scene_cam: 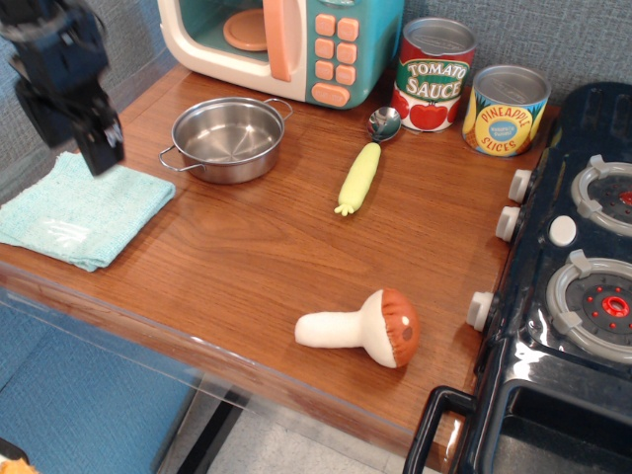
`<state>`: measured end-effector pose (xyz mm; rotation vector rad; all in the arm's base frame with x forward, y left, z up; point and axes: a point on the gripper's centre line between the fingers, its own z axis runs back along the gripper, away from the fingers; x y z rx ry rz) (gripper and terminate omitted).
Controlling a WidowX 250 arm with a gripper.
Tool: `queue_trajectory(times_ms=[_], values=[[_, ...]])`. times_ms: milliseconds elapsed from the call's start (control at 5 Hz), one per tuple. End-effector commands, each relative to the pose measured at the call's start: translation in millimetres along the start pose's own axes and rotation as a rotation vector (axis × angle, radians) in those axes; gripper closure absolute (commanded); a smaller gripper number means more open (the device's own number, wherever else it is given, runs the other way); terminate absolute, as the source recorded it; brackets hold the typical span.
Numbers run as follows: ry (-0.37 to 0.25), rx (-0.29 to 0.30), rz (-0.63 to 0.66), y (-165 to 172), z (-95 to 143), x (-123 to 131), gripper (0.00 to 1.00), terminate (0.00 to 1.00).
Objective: Move the blue cloth to the lower right corner of the table.
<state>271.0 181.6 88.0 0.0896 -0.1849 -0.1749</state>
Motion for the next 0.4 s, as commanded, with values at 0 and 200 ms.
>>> queue_trajectory(times_ms=[0,200], values=[[-0.039,0.000,0.012,7.0,19.2,-2.1,0.00,0.00],[-0.039,0.000,0.012,7.0,19.2,-2.1,0.00,1.00]])
